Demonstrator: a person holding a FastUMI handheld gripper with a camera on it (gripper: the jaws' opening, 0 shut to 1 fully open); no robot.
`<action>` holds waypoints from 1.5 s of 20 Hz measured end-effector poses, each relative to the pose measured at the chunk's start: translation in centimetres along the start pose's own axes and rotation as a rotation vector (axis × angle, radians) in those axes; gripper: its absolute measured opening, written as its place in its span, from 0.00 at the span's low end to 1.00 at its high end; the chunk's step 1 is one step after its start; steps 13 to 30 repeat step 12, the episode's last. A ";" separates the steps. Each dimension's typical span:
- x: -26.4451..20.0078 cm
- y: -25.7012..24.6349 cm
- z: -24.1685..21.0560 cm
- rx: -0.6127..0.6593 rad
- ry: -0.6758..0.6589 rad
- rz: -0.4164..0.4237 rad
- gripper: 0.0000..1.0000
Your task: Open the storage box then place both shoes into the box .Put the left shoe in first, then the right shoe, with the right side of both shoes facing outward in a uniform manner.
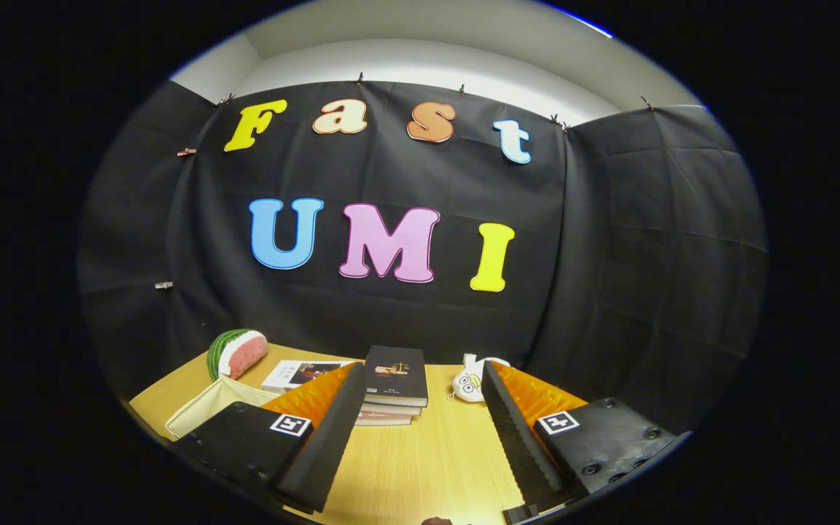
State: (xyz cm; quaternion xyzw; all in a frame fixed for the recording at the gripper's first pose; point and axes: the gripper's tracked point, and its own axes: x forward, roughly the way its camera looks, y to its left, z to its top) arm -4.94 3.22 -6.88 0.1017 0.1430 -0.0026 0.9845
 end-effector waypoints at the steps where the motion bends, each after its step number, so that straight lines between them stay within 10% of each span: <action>1: -0.1 -0.2 0.2 0.002 -0.004 -0.004 0.97; 30: -0.6 -1.1 0.6 0.000 -0.007 -0.034 0.98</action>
